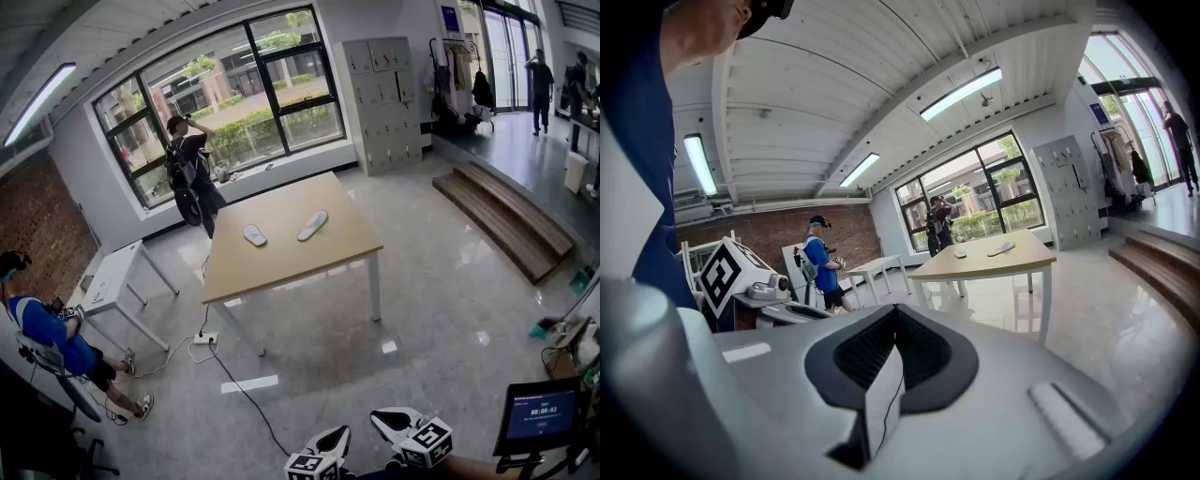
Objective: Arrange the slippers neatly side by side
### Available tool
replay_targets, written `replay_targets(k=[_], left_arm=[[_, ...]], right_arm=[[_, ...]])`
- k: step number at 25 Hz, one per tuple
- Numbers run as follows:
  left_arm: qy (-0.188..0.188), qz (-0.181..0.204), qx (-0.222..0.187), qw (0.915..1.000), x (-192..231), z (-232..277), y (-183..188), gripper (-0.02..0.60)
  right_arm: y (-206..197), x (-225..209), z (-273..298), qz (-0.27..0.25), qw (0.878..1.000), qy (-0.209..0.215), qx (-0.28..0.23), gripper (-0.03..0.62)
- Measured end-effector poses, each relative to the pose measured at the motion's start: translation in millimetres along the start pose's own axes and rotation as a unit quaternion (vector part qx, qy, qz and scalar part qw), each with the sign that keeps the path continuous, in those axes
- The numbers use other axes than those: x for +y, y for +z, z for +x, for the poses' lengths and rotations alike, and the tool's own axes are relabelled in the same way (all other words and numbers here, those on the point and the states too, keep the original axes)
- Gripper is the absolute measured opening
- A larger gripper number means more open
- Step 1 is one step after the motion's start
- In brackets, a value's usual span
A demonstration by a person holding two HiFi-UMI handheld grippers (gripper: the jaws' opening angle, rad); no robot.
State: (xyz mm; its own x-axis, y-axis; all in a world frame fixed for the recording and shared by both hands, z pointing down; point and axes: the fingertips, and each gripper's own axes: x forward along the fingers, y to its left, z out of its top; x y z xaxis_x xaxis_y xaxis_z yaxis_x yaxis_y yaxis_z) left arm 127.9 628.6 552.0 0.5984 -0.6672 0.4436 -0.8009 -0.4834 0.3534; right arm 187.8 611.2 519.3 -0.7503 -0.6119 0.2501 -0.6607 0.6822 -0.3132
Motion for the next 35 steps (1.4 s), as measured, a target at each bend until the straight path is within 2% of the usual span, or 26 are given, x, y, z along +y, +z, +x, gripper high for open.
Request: replay_targets(k=[10,18,23,31,35], left_arm=[[0.004,0.007,0.004,1.0000,-15.2,9.8,-11.6,0.003],[0.026,-0.003,0.001,0.9996,-21.9,36.9,9.4,0.003],[0.027,-0.004,-0.004,0.9996,-1.7,48.4,20.9,0.003],[-0.006,0.003,0.002,1.0000,40.5,82.6,47.5,0.003],[-0.043,0.012,0.017,0.9989,55.0,106.0,68.1,0.003]], right_arm=[[-10.0,-14.0,-11.3,0.012,1.000,0.000,0.002,0.009],[10.8,-48.7,-11.5,0.017,1.000,0.018,0.003,0.009],[15.0,-62.5,7.4,0.011,1.000,0.015,0.003,0.009],[27.8,-94.4,52.0,0.021,1.000,-0.023,0.002,0.009],[40.0,-115.2,66.3,0.021,0.998,-0.059,-0.001,0.009]])
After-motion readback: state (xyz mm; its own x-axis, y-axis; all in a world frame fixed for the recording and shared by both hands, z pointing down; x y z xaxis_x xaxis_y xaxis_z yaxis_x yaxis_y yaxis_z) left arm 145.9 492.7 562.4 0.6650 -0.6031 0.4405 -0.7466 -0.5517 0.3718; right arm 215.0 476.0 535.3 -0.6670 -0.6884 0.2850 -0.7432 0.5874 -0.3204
